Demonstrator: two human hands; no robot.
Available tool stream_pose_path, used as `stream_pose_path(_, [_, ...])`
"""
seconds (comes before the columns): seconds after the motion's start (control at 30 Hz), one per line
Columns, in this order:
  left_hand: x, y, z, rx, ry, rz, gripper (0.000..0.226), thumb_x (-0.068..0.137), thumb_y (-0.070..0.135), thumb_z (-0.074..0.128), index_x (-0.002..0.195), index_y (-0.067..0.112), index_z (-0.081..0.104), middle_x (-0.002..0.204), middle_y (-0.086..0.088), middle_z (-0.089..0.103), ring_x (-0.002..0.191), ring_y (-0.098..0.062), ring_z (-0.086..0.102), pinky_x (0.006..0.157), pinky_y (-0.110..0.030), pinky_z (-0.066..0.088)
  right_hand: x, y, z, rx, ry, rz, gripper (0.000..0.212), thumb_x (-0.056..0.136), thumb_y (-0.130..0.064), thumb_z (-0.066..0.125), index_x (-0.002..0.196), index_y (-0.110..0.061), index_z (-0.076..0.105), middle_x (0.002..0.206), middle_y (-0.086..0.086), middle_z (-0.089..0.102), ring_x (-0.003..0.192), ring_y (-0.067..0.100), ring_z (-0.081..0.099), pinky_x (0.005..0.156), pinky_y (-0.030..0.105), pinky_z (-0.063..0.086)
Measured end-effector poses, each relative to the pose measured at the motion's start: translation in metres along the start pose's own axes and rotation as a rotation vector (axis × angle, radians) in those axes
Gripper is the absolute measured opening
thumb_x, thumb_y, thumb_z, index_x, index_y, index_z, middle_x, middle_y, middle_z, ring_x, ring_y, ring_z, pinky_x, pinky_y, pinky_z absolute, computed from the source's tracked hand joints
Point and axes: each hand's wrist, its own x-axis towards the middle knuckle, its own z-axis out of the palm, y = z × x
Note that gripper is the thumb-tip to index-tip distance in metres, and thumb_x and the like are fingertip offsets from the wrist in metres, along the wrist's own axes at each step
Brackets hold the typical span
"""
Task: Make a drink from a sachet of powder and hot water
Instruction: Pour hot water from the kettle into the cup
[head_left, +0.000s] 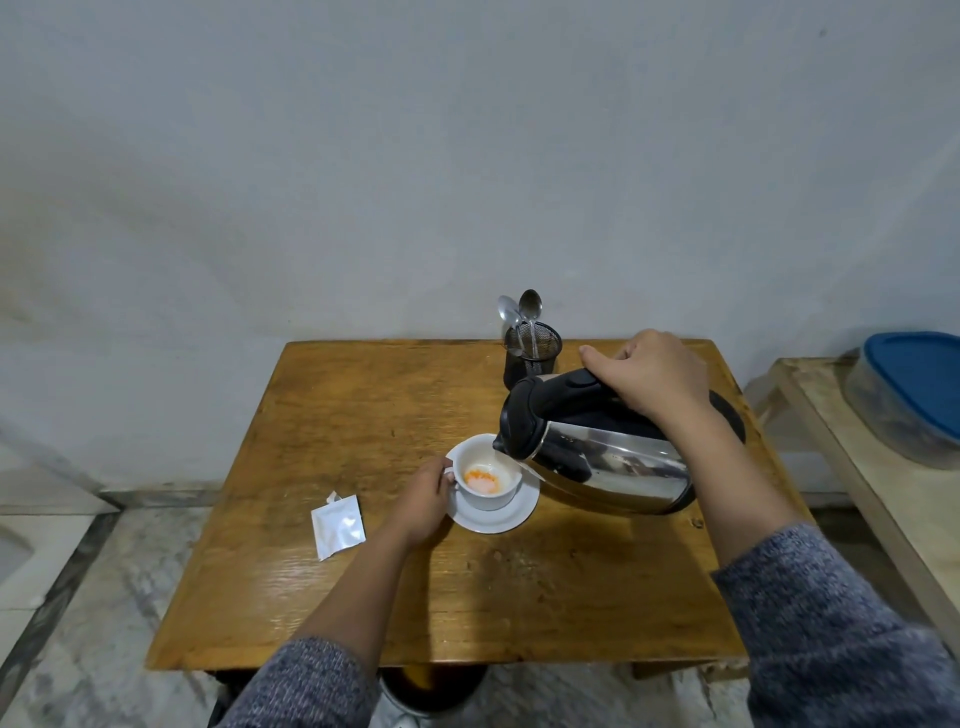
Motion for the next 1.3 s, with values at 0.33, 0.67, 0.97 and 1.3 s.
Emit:
stream_pose_path(0.33, [0.0002,0.0021,-0.0025,0.000,-0.017,-0.009,0.024,0.097,0.021,0.038,0.114,0.015,0.053,0.114,-0.007,0.058,0.099,-0.017,0.053,0.082,-0.028,0.041,0.0014,-0.0038,0.0011,-0.082,-0.008,-0.045,0.060,0.083,-0.058,0.047,0.039,-0.019,0.034,0.038,-0.006,0.032,0.038,0.015,0.036,0.046,0.022,0.027])
stream_pose_path(0.67, [-0.0009,0.0043,-0.0017,-0.004,-0.026,-0.024,0.026,0.098,0.023,0.037,0.117,0.015,0.051,0.119,-0.009,0.057,0.100,-0.017,0.052,0.083,-0.029,0.041,0.0024,-0.0049,0.0012,-0.108,-0.008,-0.034,0.059,0.083,-0.059,0.046,0.043,-0.018,0.037,0.041,-0.004,0.035,0.041,0.015,0.038,0.046,0.023,0.028])
stream_pose_path(0.97, [0.0010,0.0062,-0.0013,0.033,-0.020,-0.041,0.027,0.098,0.022,0.037,0.118,0.013,0.052,0.122,-0.011,0.057,0.105,-0.020,0.054,0.087,-0.031,0.044,-0.0017,-0.0023,0.0037,-0.103,0.002,-0.058,0.059,0.085,-0.058,0.045,0.043,-0.017,0.039,0.041,-0.005,0.033,0.041,0.016,0.037,0.046,0.023,0.028])
stream_pose_path(1.3, [0.0012,0.0084,-0.0004,0.028,-0.014,-0.051,0.026,0.098,0.020,0.037,0.117,0.012,0.052,0.123,-0.012,0.056,0.106,-0.022,0.053,0.087,-0.032,0.043,-0.0017,0.0004,0.0046,-0.097,0.000,-0.062,0.060,0.085,-0.058,0.045,0.041,-0.018,0.039,0.040,-0.005,0.034,0.040,0.016,0.037,0.047,0.023,0.030])
